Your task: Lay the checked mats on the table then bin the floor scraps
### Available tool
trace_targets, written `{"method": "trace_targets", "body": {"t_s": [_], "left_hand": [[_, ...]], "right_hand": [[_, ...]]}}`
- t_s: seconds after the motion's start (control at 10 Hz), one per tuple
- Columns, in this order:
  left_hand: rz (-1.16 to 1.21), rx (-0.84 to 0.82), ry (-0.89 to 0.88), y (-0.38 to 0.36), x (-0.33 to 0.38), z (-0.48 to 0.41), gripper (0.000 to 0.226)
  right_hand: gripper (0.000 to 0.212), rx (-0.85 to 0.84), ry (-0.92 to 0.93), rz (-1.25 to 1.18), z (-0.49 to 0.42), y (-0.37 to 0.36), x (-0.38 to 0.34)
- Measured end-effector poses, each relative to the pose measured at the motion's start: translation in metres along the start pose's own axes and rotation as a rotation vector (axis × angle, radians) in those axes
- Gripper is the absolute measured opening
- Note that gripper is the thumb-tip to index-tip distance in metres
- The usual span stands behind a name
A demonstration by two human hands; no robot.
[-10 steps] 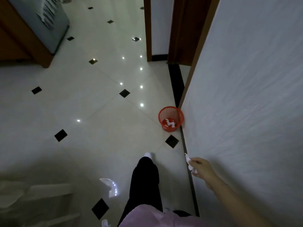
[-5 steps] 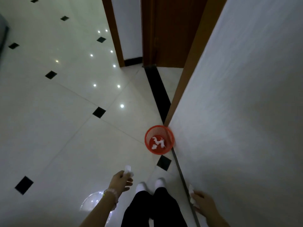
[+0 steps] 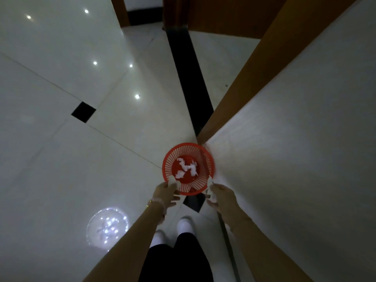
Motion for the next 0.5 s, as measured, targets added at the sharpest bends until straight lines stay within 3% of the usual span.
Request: {"method": "trace_targets", "body": {"t_s": [0.1, 0.2, 0.4, 0.5], "left_hand": [[0.017, -0.118, 0.083, -0.003, 0.007, -0.015, 0.052], [-0.048, -0.094, 0.089, 0.005, 0.006, -0.018, 0.055], [-0.065, 0.04, 0.024, 0.032, -0.024, 0.013, 0.017], [-0.12, 0.063, 0.05, 0.046, -0.058, 0.066, 0.009]], "right_hand": [[0.044, -0.169, -0.049, 0.033, -0.006, 0.0, -0.006], [0.044, -0.169, -0.084, 0.083, -0.001, 0.008, -0.008], [0.018, 0.033, -0.054, 0.152, 0.018, 0.031, 0.006], [0.011, 0.112, -0.074, 0.252, 0.052, 0.053, 0.036]]}}
Point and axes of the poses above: each hand's wrist, its own z-axis away from the middle knuckle, its own y-axis out of the back of the hand, x = y × z, the point moved 2 cm from there along -z, towards the middle knuckle, and after that the axes turned 2 degrees about -x, right-handed, at the moved point
